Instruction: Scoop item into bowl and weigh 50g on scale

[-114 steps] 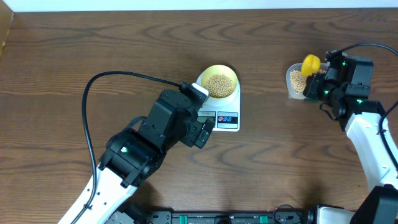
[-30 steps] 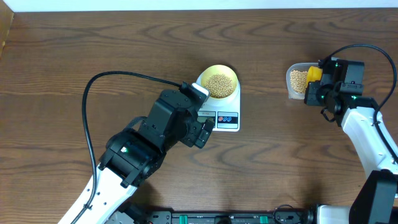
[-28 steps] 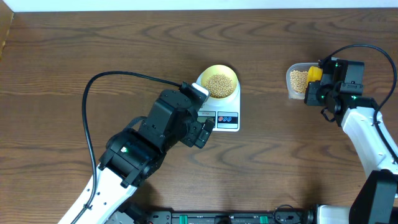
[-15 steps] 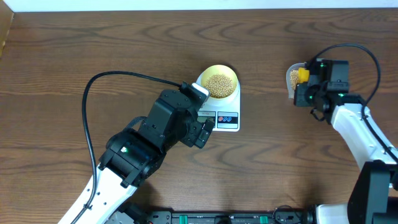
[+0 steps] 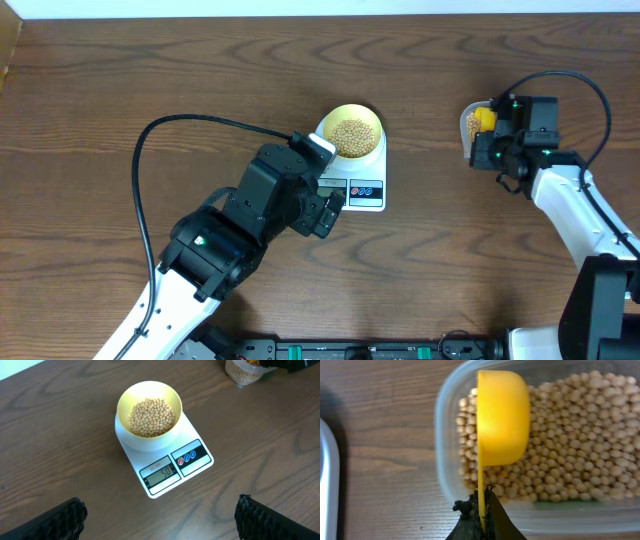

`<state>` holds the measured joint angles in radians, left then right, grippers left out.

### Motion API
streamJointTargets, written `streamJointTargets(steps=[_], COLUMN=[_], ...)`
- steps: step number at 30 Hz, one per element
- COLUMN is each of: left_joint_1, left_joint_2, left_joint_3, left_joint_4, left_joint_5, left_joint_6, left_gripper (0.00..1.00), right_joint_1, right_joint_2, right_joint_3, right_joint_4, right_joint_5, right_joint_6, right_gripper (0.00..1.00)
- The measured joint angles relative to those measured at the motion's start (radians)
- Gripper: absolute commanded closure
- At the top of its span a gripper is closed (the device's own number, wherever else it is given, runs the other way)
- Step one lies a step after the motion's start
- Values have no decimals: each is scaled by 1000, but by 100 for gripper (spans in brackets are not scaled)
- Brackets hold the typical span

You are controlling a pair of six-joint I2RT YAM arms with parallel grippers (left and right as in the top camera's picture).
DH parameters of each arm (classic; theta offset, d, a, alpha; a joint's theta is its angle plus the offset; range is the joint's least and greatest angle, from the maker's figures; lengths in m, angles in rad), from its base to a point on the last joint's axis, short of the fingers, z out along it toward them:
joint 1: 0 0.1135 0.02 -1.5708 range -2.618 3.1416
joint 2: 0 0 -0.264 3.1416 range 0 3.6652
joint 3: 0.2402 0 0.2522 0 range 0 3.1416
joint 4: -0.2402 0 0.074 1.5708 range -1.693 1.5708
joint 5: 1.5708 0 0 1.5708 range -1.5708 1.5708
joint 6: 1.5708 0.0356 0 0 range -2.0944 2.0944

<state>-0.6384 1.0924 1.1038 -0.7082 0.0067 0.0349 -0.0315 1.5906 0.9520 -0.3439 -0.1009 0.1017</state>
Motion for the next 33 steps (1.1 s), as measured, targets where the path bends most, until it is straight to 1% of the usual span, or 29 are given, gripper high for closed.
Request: streamJointTargets(steps=[4, 15, 23, 33], left_joint_1=[0, 0, 0, 0], left_joint_2=[0, 0, 0, 0], left_joint_3=[0, 0, 0, 0], left_joint_4=[0, 0, 0, 0], left_joint_5=[0, 0, 0, 0], left_joint_6=[0, 0, 0, 0], left_gripper=[3, 3, 3, 3], right_joint_1=[-44, -131, -137, -142], right_joint_2=[0, 6, 6, 6], right_joint_3=[0, 0, 0, 0], right_joint_4=[10, 51, 71, 70], right_joint_5=[-27, -243, -327, -349], right_joint_6=[41, 74, 73, 73], right_gripper=[99, 99, 99, 99])
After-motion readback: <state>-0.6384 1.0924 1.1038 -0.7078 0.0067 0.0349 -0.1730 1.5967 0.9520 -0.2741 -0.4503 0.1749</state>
